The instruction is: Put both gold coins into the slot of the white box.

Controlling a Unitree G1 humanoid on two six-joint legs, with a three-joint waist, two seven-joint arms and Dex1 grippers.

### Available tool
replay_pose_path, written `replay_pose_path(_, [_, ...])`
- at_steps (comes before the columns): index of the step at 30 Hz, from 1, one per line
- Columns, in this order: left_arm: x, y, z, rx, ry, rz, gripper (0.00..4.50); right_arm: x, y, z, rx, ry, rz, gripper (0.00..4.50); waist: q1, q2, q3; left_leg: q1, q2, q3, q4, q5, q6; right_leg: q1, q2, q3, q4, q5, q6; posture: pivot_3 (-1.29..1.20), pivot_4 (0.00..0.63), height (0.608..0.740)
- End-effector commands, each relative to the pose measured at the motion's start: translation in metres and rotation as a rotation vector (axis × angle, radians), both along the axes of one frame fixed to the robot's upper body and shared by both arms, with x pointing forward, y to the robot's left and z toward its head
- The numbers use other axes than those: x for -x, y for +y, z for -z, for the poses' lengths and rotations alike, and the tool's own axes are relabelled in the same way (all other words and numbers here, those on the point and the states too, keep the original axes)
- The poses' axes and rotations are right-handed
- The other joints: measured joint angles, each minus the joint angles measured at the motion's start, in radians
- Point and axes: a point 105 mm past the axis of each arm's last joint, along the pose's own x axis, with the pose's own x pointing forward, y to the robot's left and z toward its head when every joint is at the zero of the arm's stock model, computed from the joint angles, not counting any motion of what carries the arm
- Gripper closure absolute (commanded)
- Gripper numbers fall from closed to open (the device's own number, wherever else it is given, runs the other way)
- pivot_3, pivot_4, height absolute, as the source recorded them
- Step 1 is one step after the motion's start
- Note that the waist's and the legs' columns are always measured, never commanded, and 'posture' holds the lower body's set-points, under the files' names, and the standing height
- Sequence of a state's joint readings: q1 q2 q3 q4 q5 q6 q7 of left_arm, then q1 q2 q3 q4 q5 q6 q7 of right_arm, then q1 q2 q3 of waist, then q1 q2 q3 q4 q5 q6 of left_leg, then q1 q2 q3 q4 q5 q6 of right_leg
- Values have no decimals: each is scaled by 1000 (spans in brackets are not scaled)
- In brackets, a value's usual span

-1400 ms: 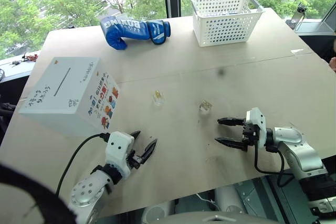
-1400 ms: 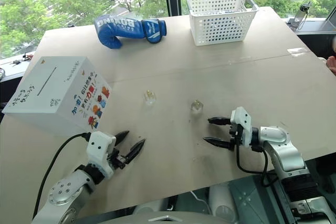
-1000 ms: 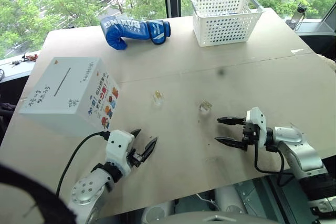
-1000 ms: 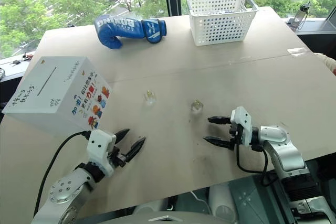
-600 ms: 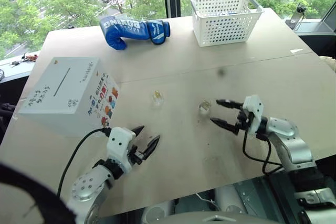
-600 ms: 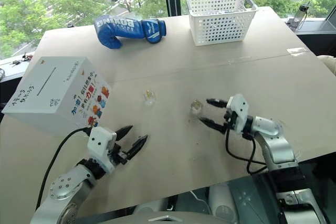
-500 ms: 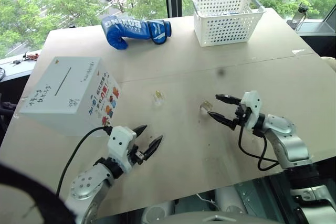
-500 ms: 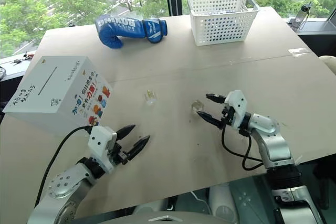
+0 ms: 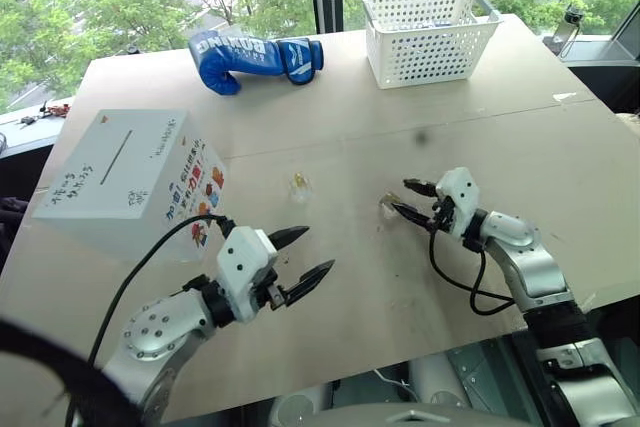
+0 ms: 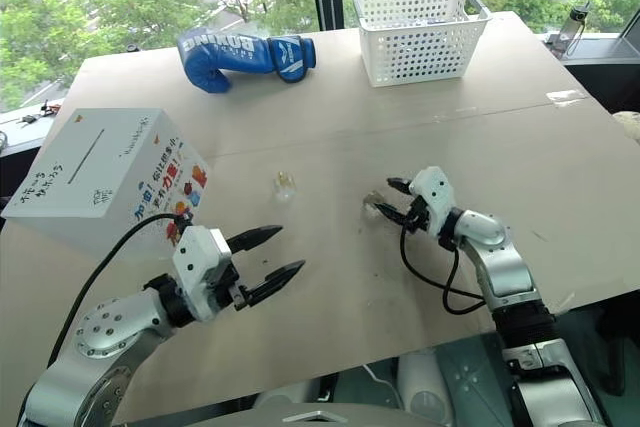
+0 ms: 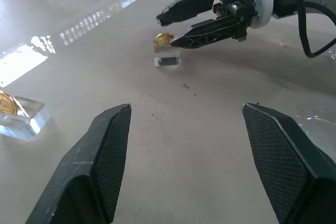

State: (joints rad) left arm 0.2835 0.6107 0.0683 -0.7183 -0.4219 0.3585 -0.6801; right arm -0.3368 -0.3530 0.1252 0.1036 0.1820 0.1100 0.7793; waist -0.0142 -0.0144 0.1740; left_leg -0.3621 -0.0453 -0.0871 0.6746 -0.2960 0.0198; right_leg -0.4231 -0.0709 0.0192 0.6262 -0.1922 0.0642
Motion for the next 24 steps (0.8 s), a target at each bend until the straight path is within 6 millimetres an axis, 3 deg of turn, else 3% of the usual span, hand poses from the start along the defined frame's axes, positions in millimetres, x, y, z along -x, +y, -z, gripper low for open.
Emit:
replay_pose_path(1, [5,-5,-6,-43,-36,37,1040,0,6,-6,3,-27,-26,3377,0,0,0,0,0,0,0,0,0,0,0,0,0,0,0,0,150,721])
replay_pose_path(3, [5,-4,-6,-47,-36,31,1040,0,7,-4,16,-20,-32,4360,0,0,0,0,0,0,0,0,0,0,0,0,0,0,0,0,150,721])
replay_pose_path(4, [5,-4,-6,-46,-38,28,1040,1,7,-2,20,-17,-35,4481,0,0,0,0,0,0,0,0,0,0,0,0,0,0,0,0,150,721])
replay_pose_path(10, [1,-4,-12,37,-45,-20,1040,3,7,-7,-22,2,-49,4481,0,0,0,0,0,0,0,0,0,0,0,0,0,0,0,0,150,721])
replay_pose_path(16, [-13,-9,-36,469,16,-161,1040,16,24,-47,-357,150,-152,4481,1,0,0,0,0,-1,0,0,0,0,-1,0,0,0,0,0,150,721])
replay_pose_path(24, [-3,-38,-79,976,87,81,1040,63,55,-101,-658,386,-480,4481,3,0,0,-1,0,-2,0,0,0,0,-1,-1,0,0,0,0,150,721])
